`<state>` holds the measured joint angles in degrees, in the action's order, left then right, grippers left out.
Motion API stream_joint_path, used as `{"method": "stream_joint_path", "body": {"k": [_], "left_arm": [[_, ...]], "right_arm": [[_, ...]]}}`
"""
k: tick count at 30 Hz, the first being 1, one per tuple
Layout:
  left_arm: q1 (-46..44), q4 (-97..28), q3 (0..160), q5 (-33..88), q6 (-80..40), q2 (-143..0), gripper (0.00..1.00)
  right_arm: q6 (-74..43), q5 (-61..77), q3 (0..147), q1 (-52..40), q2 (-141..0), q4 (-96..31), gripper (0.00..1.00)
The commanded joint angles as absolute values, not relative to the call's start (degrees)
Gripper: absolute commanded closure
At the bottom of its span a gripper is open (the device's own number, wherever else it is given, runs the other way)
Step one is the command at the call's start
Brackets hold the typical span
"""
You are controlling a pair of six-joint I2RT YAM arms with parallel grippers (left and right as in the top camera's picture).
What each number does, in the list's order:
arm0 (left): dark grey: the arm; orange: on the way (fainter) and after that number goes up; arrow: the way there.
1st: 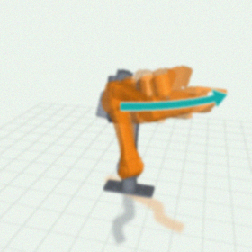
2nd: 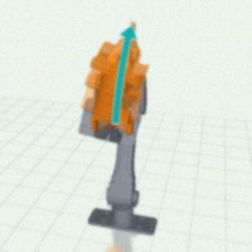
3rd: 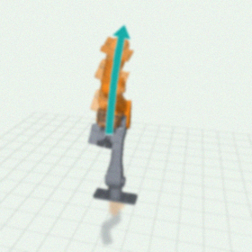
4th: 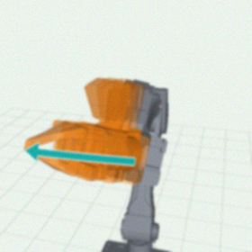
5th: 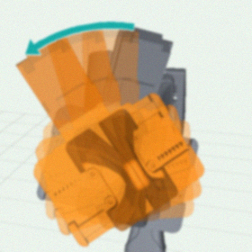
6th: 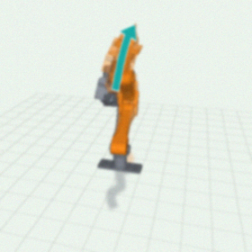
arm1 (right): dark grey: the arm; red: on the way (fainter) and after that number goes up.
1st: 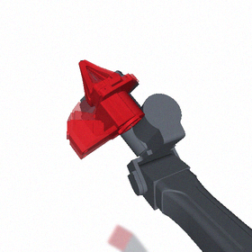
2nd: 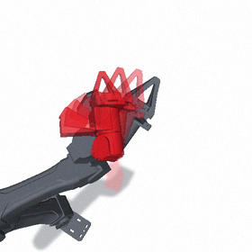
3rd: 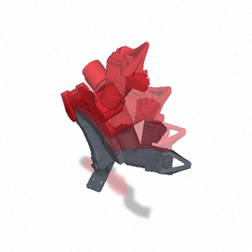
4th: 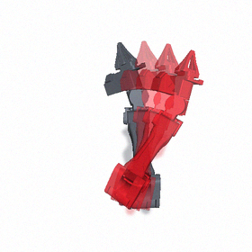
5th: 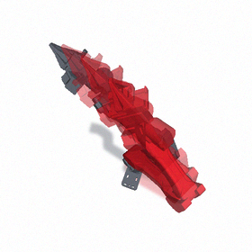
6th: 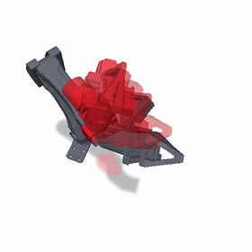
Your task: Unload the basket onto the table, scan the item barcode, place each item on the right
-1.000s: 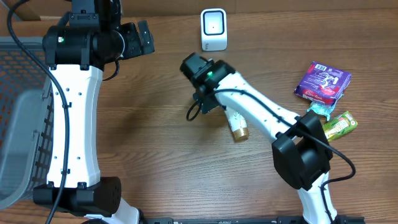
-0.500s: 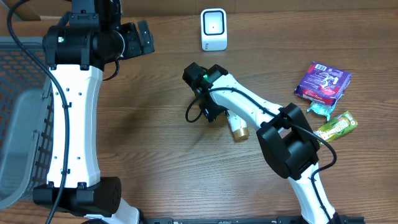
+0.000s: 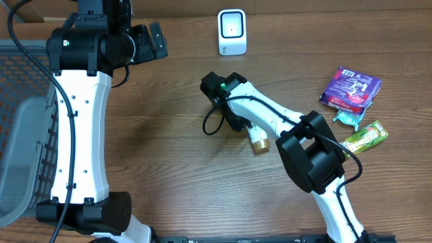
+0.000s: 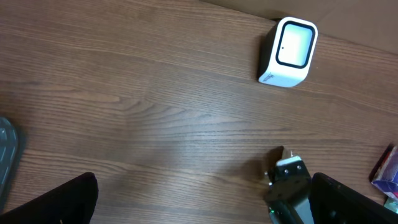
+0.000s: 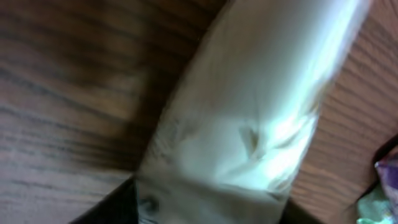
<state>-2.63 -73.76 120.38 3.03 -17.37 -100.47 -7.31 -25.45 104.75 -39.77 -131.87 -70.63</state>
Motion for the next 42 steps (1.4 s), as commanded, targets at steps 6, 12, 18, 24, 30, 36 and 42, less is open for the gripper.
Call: {"method": "stream_joint_path", "body": {"k": [6,12,18,24,30,36,42], "left_arm": [[-3.11,-73.67,120.86,3.44,-16.27,-100.51,0.0],[-3.11,-73.67,120.86,3.44,-16.27,-100.51,0.0],[-3.11,-73.67,120.86,3.44,-16.27,-100.51,0.0],[-3.11,-73.67,120.86,3.44,-16.27,-100.51,0.0],[-3.11,-73.67,120.86,3.44,-16.27,-100.51,0.0],[-3.11,-73.67,120.86,3.44,-16.27,-100.51,0.0],[-3.11,-73.67,120.86,3.44,-16.27,-100.51,0.0]], "right_arm": [[-6.98,-26.11,104.2,-39.51,-132.57,-70.72,0.69],[-5.58,-20.08,105.69,-39.57,-132.46,-73.08,0.82],[2.2,3.18,107.7,-37.1,-129.56,-73.63,0.83],[12.62,27.35,107.55,-30.89,-128.25,-73.23,0.75],[14.09,33.08,104.12,-25.91,-128.27,-67.83,0.62],[8.25,20.01,102.98,-24.53,-128.25,-64.93,0.0],[7.25,16.29,107.09,-24.36,-127.35,-66.81,0.0]]}}
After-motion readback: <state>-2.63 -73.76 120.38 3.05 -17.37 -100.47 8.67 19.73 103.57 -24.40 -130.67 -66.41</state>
